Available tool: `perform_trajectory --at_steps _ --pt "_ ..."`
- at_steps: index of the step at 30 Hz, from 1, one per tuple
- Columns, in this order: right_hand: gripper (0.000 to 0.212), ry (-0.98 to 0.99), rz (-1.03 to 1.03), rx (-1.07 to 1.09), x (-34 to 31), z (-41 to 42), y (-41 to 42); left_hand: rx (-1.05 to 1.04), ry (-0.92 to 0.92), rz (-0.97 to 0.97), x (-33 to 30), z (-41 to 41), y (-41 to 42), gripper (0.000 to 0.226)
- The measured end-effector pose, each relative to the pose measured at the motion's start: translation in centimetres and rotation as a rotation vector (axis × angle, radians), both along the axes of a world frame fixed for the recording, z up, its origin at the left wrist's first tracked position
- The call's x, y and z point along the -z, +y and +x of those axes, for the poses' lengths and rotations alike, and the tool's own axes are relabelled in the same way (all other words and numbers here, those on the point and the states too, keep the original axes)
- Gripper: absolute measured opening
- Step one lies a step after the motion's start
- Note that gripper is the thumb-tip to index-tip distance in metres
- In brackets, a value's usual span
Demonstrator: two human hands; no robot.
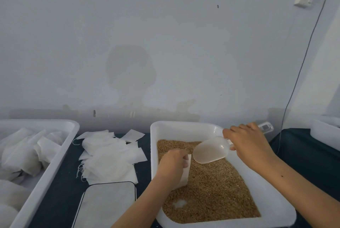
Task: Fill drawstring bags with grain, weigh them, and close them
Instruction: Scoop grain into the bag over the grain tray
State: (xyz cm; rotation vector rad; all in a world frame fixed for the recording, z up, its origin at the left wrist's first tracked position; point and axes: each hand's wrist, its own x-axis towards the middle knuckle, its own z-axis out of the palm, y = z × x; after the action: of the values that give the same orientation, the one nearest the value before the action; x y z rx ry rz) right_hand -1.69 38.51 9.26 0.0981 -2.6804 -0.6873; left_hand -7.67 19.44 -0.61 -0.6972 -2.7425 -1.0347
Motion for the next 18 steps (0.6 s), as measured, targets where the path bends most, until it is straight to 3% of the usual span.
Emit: perform_trajectory --at_steps 9,15,18 --pt "0.027 -0.215 -0.004 0.139 4.1 0.1 1.3 -0.116 -0.072 0.284 0.4 -0.7 -0.5 0.018" --pt "0.015 -0.281 -0.159 0.063 6.2 -0.6 0.3 -0.154 -0.096 0.418 0.2 -0.9 -0.8 0.019" --pt "0.020 -0.289 -0.296 0.013 7.0 -0.8 -0.6 -0.149 -0.094 0.429 0.2 -0.8 -0.8 0.022"
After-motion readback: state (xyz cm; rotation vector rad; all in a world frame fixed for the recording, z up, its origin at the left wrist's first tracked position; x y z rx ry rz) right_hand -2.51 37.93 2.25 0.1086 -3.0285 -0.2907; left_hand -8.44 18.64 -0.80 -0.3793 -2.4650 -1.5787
